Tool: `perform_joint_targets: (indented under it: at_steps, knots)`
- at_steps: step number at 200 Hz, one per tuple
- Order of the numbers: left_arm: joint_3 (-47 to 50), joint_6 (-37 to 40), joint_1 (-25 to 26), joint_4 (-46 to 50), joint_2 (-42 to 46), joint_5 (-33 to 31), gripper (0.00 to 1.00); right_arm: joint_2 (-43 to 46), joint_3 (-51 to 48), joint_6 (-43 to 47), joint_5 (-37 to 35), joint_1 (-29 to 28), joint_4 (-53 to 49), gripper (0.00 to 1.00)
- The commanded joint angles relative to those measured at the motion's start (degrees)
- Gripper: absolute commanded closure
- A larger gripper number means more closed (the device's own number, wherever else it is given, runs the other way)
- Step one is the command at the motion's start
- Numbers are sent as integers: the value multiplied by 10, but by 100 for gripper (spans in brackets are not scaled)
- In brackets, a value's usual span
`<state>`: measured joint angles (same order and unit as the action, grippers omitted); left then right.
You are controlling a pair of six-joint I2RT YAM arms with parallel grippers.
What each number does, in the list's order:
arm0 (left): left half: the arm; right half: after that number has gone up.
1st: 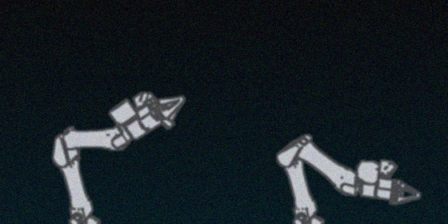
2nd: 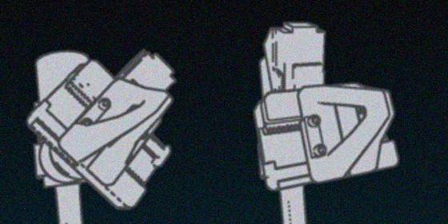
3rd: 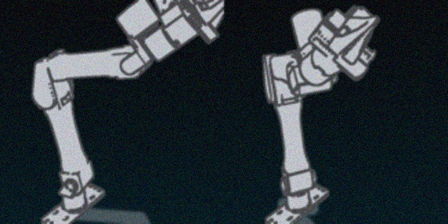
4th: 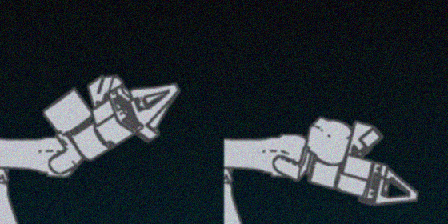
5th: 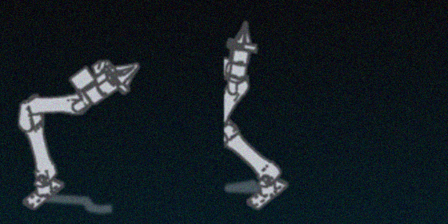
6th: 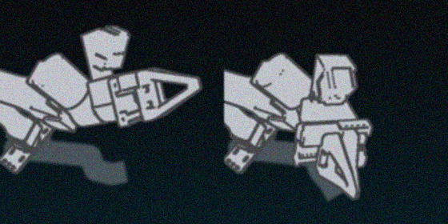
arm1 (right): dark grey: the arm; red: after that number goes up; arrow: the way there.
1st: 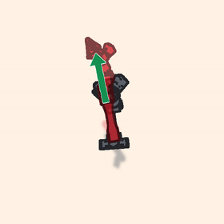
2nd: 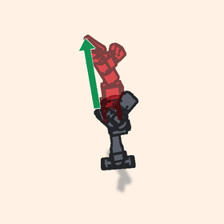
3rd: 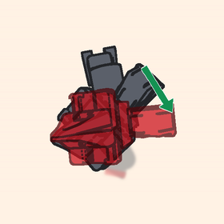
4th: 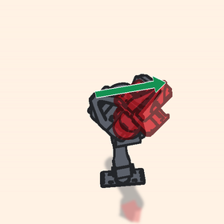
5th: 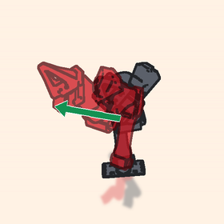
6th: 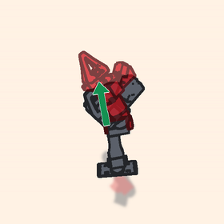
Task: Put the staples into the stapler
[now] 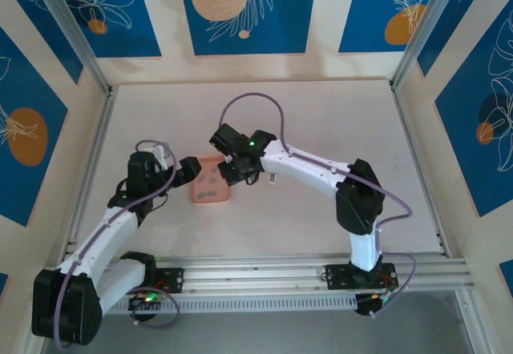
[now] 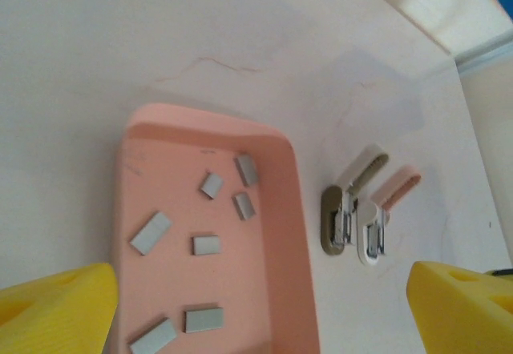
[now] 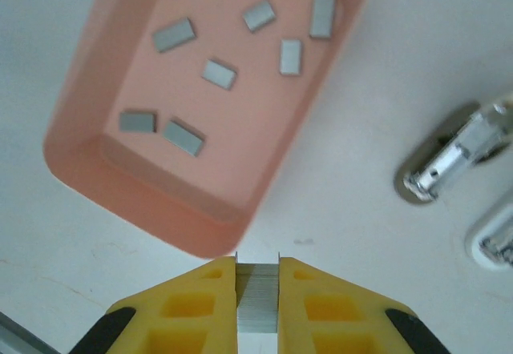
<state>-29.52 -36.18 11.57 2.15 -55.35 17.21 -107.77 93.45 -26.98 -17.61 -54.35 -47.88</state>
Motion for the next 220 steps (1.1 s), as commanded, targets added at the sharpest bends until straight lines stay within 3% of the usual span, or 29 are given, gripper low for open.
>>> perform_joint_targets:
  at_steps: [1, 66, 111, 181, 220]
  knots:
    - [-32, 40, 40, -10, -17, -26, 7, 58, -54, -51, -9, 8, 21, 84]
    - [-76, 77, 144, -14, -85, -60, 7, 176, -227, -135, -9, 31, 33, 84]
    - [-88, 86, 180, -16, -114, -74, 8, 221, -331, -178, 27, 50, 56, 84]
    - [-92, 64, 206, -43, -151, -75, 8, 200, -400, -199, 78, 99, 60, 85]
    - [-85, 62, 209, -45, -150, -82, 8, 164, -395, -202, 69, 112, 35, 84]
